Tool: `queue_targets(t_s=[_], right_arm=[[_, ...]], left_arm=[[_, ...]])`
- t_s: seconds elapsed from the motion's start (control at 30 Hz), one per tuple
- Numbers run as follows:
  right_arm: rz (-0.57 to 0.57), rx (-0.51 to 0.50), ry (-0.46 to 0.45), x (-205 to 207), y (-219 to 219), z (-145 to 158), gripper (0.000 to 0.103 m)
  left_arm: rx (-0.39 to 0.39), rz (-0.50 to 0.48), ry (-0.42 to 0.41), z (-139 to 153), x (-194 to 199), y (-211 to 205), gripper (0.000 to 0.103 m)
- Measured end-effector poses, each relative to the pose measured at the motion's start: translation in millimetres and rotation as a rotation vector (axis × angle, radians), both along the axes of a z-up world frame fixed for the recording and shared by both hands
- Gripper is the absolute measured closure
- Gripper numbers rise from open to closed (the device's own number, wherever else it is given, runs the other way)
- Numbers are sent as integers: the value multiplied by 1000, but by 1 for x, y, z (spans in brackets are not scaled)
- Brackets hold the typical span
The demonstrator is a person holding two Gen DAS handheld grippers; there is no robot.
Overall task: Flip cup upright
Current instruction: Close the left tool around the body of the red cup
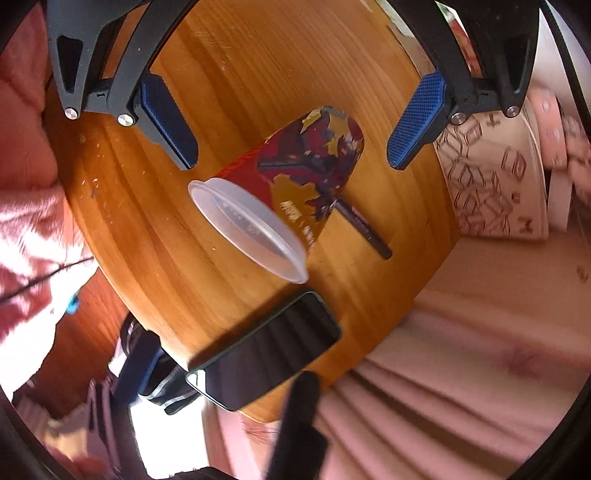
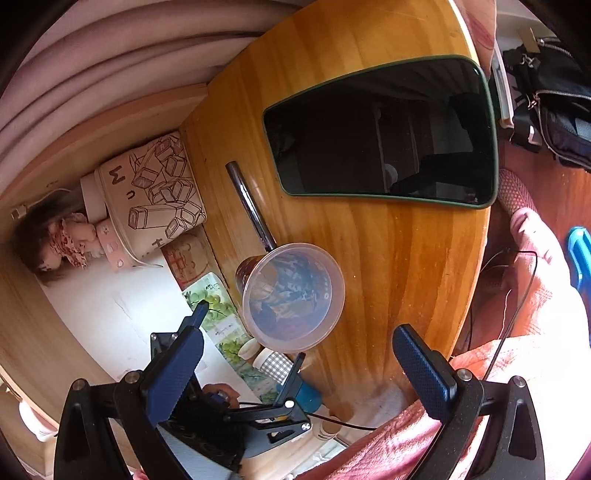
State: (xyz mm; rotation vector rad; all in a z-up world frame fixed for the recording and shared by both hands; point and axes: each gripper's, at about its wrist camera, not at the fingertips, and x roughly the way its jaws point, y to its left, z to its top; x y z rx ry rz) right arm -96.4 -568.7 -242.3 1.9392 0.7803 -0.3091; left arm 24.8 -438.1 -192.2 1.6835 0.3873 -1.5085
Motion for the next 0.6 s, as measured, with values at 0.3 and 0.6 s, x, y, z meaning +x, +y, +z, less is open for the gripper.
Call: queue_targets(t_s=[0.3,0.6], right_arm=[[3,21,-3,-4,-1,-4,0],[24,37,1,-5,-6,-9,0]], left_arm=[[67,-128,-41,-19,-11,-6,1],[164,-206,-66,-41,-22,-13,1]])
